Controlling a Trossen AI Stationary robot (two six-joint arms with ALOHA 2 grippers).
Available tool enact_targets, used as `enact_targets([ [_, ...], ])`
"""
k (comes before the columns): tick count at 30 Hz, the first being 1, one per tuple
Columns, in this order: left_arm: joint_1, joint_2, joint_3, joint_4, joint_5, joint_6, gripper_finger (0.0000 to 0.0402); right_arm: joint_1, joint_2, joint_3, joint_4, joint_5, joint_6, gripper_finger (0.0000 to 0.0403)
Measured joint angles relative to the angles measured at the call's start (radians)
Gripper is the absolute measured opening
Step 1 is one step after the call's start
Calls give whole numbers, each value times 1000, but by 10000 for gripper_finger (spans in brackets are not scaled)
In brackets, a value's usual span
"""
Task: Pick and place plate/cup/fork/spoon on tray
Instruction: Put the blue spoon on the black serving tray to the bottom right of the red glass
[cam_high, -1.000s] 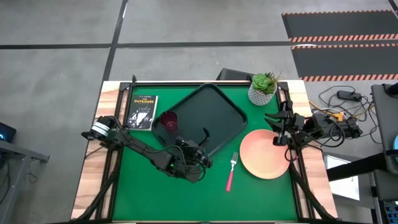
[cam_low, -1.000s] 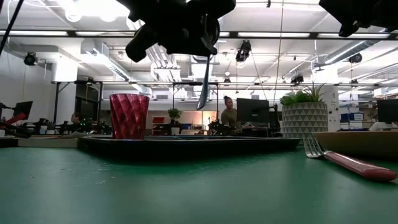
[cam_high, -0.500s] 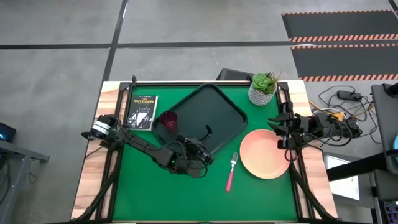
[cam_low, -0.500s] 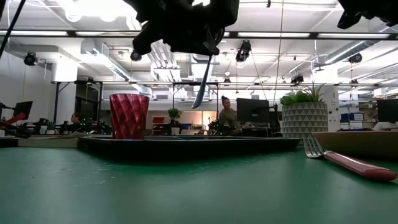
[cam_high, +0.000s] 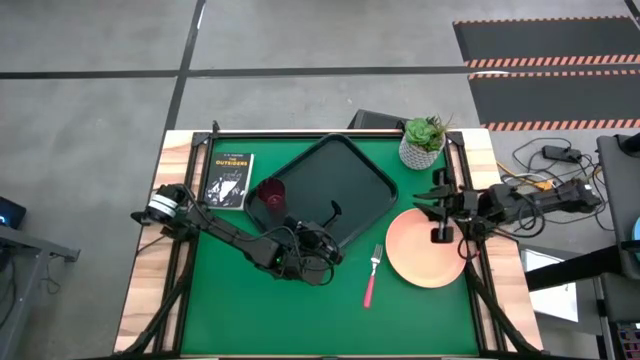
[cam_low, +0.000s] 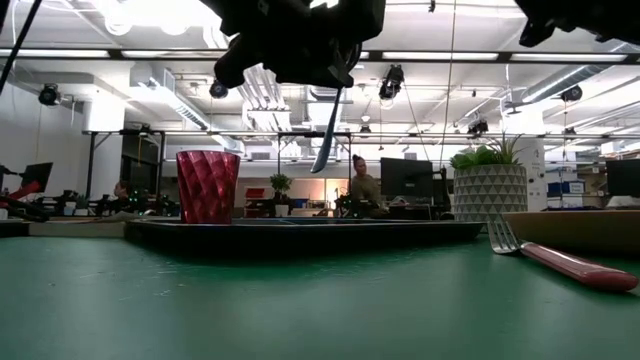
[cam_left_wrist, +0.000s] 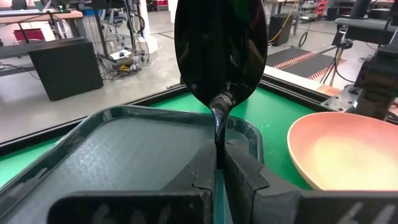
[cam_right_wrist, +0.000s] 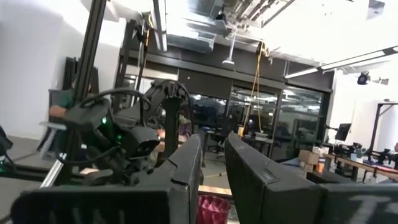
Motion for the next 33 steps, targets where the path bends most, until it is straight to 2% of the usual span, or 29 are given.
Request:
enact_targets([
  [6, -1, 0, 0, 0, 0, 2, 1, 0, 177, 1, 178, 0, -14, 63],
  [9, -1, 0, 0, 0, 13, 24, 1, 0, 238, 33, 188, 0, -6, 63],
  [22, -1, 0, -4, -6, 31, 61, 1, 0, 460, 224, -22, 0, 28, 63],
  [33, -1, 0, -7, -23, 64, 60, 1, 0, 486, 234, -29, 0, 46, 63],
])
